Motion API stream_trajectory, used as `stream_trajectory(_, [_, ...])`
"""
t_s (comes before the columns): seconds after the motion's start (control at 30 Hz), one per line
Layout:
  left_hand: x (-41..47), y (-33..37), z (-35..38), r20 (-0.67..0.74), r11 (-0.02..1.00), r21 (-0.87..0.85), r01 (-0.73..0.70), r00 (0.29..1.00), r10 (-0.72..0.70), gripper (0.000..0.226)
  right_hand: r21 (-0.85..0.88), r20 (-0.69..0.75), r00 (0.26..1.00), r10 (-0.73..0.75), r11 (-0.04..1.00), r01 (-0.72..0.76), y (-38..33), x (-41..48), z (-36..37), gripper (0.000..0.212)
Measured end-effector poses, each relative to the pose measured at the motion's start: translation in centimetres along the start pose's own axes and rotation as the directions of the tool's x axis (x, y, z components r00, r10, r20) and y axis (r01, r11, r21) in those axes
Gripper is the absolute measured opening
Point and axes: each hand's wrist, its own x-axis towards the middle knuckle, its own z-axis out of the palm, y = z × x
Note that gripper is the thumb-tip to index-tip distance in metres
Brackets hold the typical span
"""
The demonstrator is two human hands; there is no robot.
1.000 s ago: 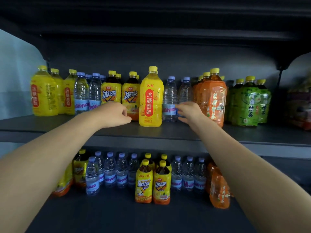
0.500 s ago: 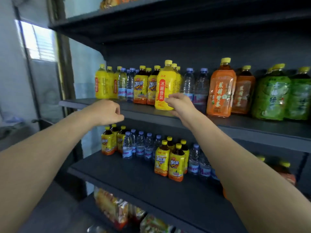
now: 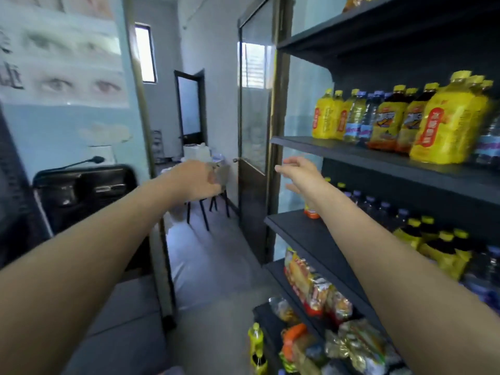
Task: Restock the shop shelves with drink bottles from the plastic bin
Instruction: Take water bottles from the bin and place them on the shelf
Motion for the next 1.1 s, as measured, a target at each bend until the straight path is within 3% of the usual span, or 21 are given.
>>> stream_trajectory(0.23, [-9.7,-8.9,0.6,0.038,0.977,0.062,0.204,0.978,-0.206,0.038,-0.031,0.247,0.968,0.046,0.999,-0.04,2.7,-3.8,13.2,0.042])
stream_trajectory(0.43, [-15.8,-14.4,4.4,0.079,0.944,0.043,0.327,0.941,-0.329,0.042,-0.072,0.36,0.927,0.106,0.994,-0.086,7.4,-7.8,20.9,0.039])
stream_trajectory(0.67, [-18.7,-17.7,10.8,0.113,0.893,-0.03,0.449,0.889,-0.443,0.033,-0.131,0.439,0.873,0.213,0.976,-0.172,14.2,-9.1,26.2,0.04])
stream_trajectory(0.8, [-18.8,-18.5,15.2,0.114,0.861,-0.058,0.505,0.861,-0.496,0.029,-0.111,0.476,0.842,0.254,0.967,-0.229,19.6,-8.1,28.8,0.029])
stream_trajectory(1.1, [-18.2,-21.4,28.2,0.156,0.806,-0.059,0.589,0.803,-0.575,0.041,-0.131,0.546,0.761,0.351,0.933,-0.336,33.5,-5.7,33.3,0.038])
